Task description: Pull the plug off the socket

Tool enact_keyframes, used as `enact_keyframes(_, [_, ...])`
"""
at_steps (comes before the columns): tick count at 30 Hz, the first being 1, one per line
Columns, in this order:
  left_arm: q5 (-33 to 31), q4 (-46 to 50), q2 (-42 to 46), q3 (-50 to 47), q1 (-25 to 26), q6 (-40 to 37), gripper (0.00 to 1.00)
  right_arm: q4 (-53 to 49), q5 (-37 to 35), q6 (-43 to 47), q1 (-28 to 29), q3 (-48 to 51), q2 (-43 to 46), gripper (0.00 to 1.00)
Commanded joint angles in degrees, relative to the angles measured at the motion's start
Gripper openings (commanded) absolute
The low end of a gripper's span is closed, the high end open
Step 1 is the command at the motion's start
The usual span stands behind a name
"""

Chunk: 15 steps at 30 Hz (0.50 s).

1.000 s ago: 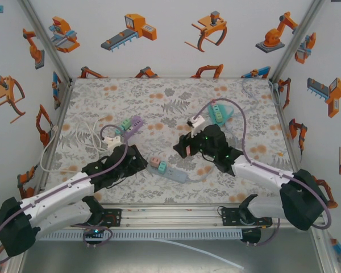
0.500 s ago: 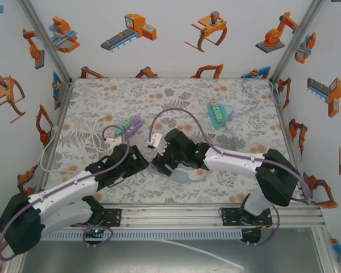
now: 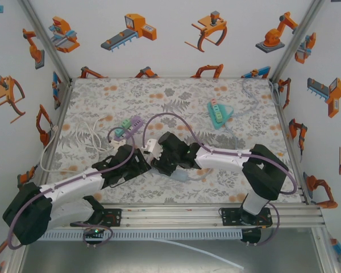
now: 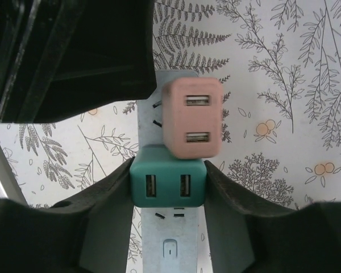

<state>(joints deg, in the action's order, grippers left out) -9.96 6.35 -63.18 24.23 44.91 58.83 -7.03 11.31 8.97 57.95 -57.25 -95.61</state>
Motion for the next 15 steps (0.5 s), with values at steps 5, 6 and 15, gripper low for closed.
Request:
enact_keyframes(5, [2.0, -2.7, -3.3, -1.0, -0.2, -0.1, 0.66, 1.3, 0.5, 0.1, 0.1, -1.1, 0.7, 0.3])
enact_keyframes(6, [2.5, -3.2, -3.8, -1.0, -0.3, -0.1, 0.64, 1.8, 0.7, -0.2, 0.1, -0.9, 1.0, 0.28])
enact_keyframes(15, [4.1, 5.5, -13.0, 1.7, -0.2, 0.6, 0.5, 4.0, 3.3, -2.7, -0.2, -1.2, 3.9, 0.2])
